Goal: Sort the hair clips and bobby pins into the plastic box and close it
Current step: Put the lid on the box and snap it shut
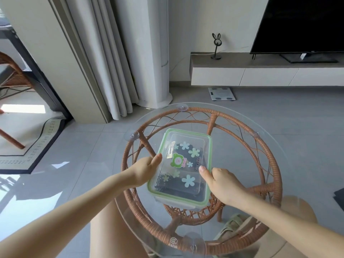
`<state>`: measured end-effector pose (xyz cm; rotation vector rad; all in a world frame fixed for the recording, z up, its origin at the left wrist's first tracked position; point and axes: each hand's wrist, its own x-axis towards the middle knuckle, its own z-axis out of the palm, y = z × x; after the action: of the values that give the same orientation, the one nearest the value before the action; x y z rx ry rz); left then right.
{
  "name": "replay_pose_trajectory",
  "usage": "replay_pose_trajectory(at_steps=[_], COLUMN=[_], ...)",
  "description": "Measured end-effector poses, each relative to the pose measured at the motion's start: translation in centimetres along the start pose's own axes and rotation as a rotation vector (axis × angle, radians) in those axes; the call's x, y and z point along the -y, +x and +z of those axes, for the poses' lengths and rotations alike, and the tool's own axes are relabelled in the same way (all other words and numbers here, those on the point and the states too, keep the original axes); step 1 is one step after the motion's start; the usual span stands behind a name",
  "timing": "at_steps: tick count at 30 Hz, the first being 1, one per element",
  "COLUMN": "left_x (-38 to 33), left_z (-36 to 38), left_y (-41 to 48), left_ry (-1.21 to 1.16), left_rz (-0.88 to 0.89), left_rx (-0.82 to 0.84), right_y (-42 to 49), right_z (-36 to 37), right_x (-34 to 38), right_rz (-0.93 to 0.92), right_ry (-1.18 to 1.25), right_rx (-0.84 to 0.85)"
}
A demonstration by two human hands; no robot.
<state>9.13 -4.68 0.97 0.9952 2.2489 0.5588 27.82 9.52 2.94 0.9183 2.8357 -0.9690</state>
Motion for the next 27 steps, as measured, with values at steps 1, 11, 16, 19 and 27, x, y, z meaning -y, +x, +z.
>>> replay_pose_trajectory(at_steps=[1,11,16,19,27], left_x=[0.1,-1.1,1.1,3.0,8.6], left_z=[0.1,0.5,2.0,3.4,2.5], left_y=[0.0,-2.3,-9.0,-12.6,-19.1], left_ry=[-0.051,-0.211,-0.817,-1.073,-1.383], left_rz=[-0.006,-0.180,-0.306,-0.247,-0.204], left_rx=[0.002,-0.074,-0.238,-0.417,-0.826], right_y=[0.0,-0.4,-2.0,-3.4,-3.3], right_z=[0.1,1.8,5.3,7.1,10.4], right_x=[0.1,-1.2,0.9,4.8,12.1], right_rz=[0.003,0.219,0.188,0.092,-0.019], right_ry=[0.004,0.651,0.751,0.897,0.853], right_rx=[-0.018,0.130,0.123,0.197,0.440])
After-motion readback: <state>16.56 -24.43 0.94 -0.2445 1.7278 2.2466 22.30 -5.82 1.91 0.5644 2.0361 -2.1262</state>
